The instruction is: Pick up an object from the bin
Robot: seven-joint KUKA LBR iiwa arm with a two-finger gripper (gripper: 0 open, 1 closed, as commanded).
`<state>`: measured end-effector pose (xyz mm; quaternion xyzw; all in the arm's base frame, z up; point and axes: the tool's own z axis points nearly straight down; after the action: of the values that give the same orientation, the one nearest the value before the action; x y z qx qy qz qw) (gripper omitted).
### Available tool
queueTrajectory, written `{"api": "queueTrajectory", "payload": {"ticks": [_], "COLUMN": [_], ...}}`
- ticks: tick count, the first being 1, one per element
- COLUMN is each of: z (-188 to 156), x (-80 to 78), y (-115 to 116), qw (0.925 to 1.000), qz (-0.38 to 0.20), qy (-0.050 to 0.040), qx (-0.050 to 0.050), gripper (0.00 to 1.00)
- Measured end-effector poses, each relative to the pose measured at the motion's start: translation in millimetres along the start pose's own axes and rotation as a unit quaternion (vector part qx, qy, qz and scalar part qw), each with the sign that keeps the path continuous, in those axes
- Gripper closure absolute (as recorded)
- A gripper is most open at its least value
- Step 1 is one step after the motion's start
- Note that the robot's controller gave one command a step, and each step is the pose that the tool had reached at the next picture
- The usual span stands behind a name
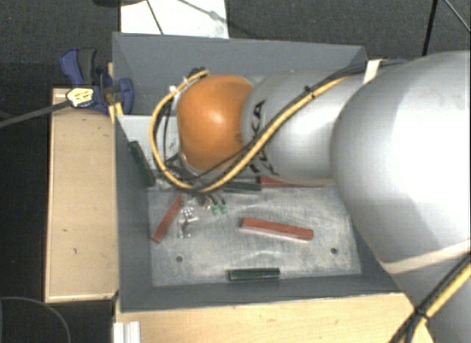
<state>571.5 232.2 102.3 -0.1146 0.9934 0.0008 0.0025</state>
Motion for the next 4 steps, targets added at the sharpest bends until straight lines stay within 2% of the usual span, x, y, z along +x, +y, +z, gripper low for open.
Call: {"api": "queueTrajectory", "payload": {"ticks": [1, 2, 3, 4], "z": [30, 30, -88, -88], "x": [22.8, 22.8, 16.5, 16.5], "y": [7, 7, -9, -9], "qw": [0.999, 0.999, 0.9997, 0.9997], "qz": [-0.045, -0.044, -0.025, -0.025], "qy": [-0.0019, -0.0018, 0.0014, 0.0015], "qx": [-0.001, -0.001, 0.0, 0.0], "gripper": [1.0, 1.0, 1.0, 1.0]}}
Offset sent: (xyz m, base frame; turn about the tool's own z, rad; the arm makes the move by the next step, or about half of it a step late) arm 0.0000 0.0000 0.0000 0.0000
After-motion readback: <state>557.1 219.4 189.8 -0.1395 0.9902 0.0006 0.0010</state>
